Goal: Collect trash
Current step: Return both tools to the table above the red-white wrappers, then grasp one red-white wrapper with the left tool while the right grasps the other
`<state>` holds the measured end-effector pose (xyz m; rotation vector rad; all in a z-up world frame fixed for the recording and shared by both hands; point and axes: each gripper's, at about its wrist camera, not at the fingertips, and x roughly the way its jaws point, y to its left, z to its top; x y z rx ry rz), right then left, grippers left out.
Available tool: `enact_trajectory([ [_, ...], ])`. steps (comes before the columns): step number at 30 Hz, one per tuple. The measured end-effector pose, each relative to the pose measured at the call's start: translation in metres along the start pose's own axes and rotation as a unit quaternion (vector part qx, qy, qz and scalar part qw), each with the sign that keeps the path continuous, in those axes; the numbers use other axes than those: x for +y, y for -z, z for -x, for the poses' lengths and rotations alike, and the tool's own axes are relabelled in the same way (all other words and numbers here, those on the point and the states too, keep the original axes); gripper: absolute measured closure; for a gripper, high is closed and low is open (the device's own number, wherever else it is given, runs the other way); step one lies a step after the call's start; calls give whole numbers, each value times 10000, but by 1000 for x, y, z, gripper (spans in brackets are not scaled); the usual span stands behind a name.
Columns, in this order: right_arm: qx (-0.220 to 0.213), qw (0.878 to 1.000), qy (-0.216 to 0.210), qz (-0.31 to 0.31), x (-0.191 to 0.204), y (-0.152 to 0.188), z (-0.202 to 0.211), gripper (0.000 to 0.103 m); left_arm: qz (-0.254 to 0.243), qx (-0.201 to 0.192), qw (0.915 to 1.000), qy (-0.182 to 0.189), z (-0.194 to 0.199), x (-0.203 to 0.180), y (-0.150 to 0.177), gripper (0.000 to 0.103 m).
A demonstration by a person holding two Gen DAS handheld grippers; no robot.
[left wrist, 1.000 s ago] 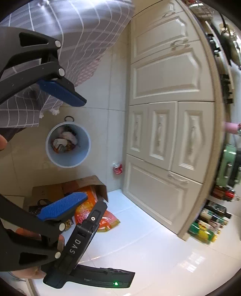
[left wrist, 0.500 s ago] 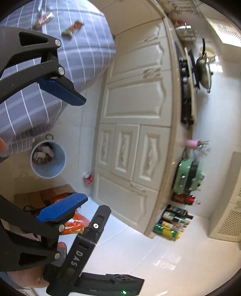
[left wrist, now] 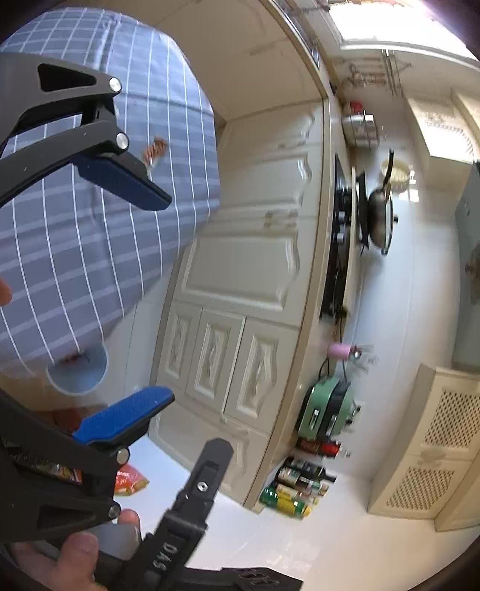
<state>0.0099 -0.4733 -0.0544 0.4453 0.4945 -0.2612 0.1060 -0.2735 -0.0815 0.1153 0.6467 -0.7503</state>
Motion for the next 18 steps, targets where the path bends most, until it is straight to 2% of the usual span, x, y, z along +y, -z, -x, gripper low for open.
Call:
enact_trajectory([
  [5,62,9995,-252,204,31,2,-13,6,108,10,9991,-420,8,35,13,9],
  [11,258,9974,-481,473,65,8,-36,6,460,106,9956,-804,13,86,32,9],
  [18,538,9950,-593,597,84,21,-65,6,942,486,9865,-1245,-3,145,66,9],
])
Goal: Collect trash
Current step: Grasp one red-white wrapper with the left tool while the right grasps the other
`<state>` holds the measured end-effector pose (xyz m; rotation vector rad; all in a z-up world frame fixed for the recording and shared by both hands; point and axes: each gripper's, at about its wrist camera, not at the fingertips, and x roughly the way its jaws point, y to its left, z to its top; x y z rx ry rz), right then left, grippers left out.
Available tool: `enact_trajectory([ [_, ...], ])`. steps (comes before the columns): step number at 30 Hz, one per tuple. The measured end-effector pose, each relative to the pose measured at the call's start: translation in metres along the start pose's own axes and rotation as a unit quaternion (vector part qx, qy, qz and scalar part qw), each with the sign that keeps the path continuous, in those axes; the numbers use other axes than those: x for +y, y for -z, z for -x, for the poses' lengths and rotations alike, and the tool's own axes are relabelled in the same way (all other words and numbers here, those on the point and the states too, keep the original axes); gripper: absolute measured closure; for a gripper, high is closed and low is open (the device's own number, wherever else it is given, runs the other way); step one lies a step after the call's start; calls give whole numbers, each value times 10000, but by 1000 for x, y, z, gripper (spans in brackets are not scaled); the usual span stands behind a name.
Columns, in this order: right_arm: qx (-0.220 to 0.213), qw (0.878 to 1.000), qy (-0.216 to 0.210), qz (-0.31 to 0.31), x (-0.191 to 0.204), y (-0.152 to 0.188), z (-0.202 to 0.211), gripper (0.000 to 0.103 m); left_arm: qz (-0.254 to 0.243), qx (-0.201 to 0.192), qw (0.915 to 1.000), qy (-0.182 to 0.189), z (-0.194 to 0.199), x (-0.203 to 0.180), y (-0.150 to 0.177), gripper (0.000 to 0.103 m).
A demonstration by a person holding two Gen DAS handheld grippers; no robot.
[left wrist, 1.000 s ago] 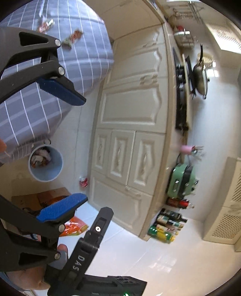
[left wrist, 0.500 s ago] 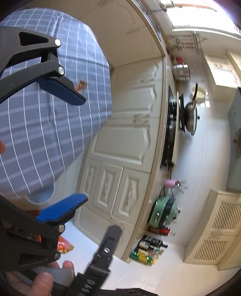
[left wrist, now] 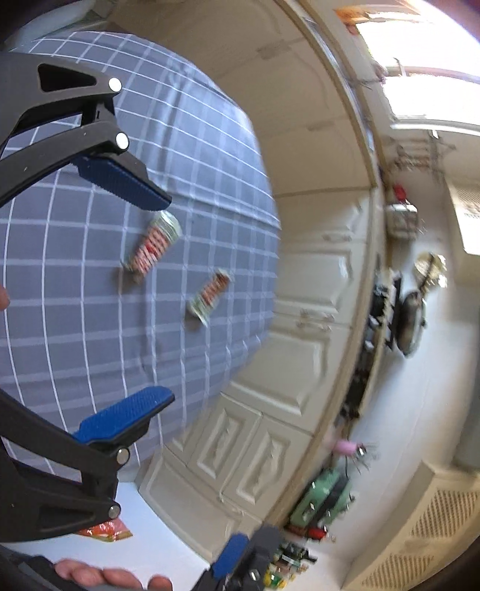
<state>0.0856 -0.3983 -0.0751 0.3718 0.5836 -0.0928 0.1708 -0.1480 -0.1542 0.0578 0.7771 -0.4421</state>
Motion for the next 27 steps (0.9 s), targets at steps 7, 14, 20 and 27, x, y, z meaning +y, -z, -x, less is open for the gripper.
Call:
enact_trajectory([
  [7,338,9993,-111,76,5,9,-35,6,322,403,9982,-308,-48,26,14,9],
  [14,574,9981,-168,126,4,13,-65,6,315,638,9966,-425,-88,30,20,15],
  [20,865,9955,-248,295,9,20,-97,6,-60,677,9969,-407,-102,25,20,75],
  [27,1423,9850,-452,861,45,37,-158,8,4,704,9974,-137,-98,47,16,89],
])
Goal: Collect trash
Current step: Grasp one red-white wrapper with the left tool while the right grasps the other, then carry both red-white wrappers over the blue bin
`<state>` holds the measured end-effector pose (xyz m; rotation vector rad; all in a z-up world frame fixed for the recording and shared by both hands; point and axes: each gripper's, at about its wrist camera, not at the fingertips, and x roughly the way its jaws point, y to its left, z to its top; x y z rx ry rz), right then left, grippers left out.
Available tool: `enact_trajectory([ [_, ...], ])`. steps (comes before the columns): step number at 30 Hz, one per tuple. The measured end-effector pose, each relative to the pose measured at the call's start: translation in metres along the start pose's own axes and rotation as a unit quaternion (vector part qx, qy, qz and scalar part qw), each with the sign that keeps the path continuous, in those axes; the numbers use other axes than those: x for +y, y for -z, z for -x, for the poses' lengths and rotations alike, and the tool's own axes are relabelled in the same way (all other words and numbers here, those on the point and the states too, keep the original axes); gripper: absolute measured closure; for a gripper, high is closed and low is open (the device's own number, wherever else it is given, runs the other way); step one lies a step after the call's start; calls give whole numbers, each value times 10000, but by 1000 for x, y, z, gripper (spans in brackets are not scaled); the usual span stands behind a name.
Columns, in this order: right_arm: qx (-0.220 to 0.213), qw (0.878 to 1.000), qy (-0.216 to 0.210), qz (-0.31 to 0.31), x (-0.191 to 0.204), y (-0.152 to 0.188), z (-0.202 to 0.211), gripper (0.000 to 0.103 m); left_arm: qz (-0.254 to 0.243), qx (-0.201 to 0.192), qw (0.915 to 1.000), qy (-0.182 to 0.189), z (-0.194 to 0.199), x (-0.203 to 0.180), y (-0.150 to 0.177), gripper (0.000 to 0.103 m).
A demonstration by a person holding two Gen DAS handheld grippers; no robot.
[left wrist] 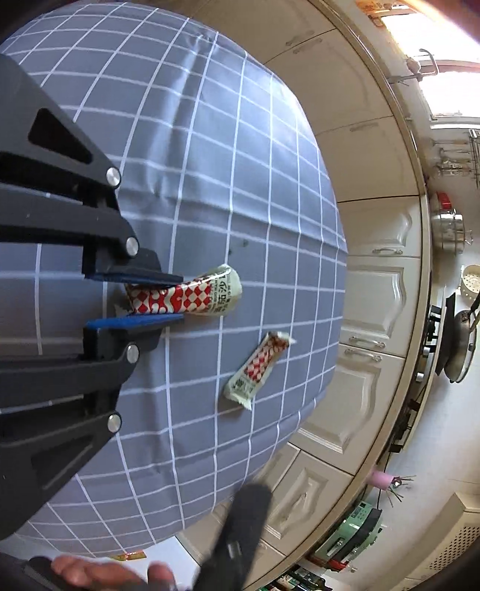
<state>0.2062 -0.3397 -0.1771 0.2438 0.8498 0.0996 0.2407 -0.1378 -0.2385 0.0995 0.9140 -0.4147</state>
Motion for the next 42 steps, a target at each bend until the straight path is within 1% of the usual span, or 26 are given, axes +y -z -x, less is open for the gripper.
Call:
enact_trajectory([
  [3,234,9994,-9,256,17,-5,-31,20,124,-61,9999,-49,5,13,0,90],
  [5,367,9985,17,413,26,-10,-51,25,182,-90,9998,-72,9,21,0,90],
  [6,442,9978,60,498,30,-12,-63,32,219,-115,9997,-85,12,25,-1,90],
  [7,499,9970,127,570,33,-13,-72,41,236,-133,9996,-103,14,28,0,90],
  [8,419,9955,329,778,39,-14,-78,43,250,-150,9995,-114,17,32,0,90],
  [10,371,9924,593,1012,45,-13,-80,73,276,-187,9994,-114,22,35,0,90],
  [13,412,9953,321,817,39,-9,-70,87,316,-250,9992,-82,29,37,-1,90],
  [17,259,9981,156,536,27,1,-40,89,311,-331,9990,29,36,33,-3,90],
  [22,17,9997,64,232,10,10,1,89,204,-498,9983,204,54,11,-5,90],
  [31,-573,9983,-78,-33,-11,15,79,89,-46,-744,9961,462,84,-34,-7,90],
  [35,-865,9960,-64,-211,-27,20,115,89,-251,-865,9943,565,98,-63,-9,90],
  [38,-1092,9934,55,-338,-40,27,142,89,-406,-928,9926,667,107,-85,-10,90],
  [42,-1333,9885,261,-666,-75,41,180,89,-719,-982,9881,941,116,-126,-13,90],
])
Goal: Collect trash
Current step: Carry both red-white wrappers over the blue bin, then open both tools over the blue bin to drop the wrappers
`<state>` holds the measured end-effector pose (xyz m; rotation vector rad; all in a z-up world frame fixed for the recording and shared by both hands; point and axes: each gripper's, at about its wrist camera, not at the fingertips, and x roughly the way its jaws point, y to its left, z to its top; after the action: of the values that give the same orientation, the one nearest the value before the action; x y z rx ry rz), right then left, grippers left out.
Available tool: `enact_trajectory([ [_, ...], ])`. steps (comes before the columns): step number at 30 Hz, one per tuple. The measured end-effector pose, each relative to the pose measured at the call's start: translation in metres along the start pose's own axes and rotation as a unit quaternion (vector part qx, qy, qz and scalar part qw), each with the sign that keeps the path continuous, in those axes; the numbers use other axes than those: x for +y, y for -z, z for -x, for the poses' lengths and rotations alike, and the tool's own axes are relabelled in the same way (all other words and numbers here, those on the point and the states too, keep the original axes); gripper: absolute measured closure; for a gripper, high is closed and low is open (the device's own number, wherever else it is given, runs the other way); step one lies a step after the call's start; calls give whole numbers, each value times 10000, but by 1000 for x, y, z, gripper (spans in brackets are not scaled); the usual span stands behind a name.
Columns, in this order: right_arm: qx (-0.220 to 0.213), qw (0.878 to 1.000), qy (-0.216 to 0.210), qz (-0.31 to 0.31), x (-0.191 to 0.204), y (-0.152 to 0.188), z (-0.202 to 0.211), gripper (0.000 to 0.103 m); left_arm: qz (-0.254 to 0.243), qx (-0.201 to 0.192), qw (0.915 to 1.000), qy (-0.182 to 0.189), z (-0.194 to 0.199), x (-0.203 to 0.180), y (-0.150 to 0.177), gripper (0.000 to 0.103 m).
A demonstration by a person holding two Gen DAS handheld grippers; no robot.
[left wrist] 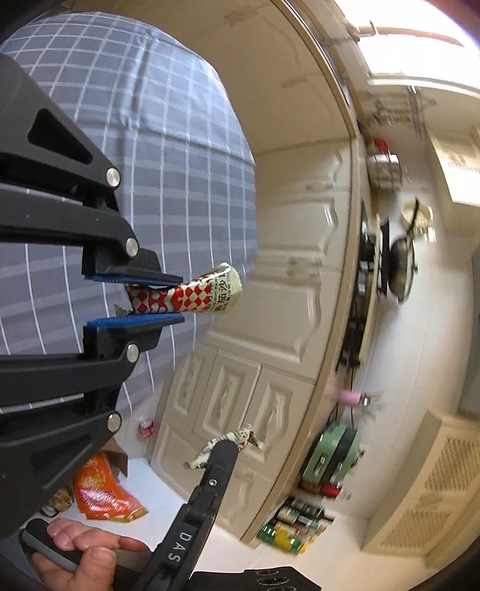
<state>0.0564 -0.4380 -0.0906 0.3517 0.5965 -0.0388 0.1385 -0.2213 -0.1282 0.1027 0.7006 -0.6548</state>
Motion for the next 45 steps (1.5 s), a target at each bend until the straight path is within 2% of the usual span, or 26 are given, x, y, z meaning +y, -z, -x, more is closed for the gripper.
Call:
enact_trajectory([
  [2,-97,9997,75,-208,-23,3,16,89,-181,11,9996,204,-4,-27,-5,90],
  [8,-176,9934,706,-891,-108,29,54,89,-674,157,9948,741,-22,-104,-5,90],
  [14,-58,9816,1131,-1536,-179,61,71,89,-1063,688,9838,1269,-66,-179,14,90],
  [20,128,9709,1316,-1995,-224,90,71,89,-1356,1195,9723,1478,-111,-226,36,90],
  [26,371,9601,1365,-2413,-257,110,56,89,-1497,1771,9600,1569,-158,-257,58,90],
  [33,678,9452,1333,-2903,-298,135,31,88,-1616,2495,9399,1682,-212,-288,85,89],
  [35,721,9404,1298,-3060,-308,141,25,86,-1611,2663,9351,1696,-224,-292,90,82],
  [36,778,9365,1283,-3170,-315,146,20,85,-1642,2714,9343,1625,-230,-295,92,75],
  [38,811,9307,1247,-3342,-324,153,16,69,-1641,2647,9381,1514,-235,-293,92,27],
  [39,793,9270,1276,-3436,-328,156,16,31,-1600,2513,9442,1405,-233,-289,90,20],
  [40,741,9252,1339,-3473,-331,159,17,18,-1571,2451,9472,1345,-234,-287,88,16],
  [42,726,9218,1377,-3550,-335,162,18,18,-1498,2496,9483,1267,-236,-281,86,16],
  [45,683,9174,1555,-3598,-334,163,22,6,-1396,2427,9527,1182,-234,-272,79,14],
])
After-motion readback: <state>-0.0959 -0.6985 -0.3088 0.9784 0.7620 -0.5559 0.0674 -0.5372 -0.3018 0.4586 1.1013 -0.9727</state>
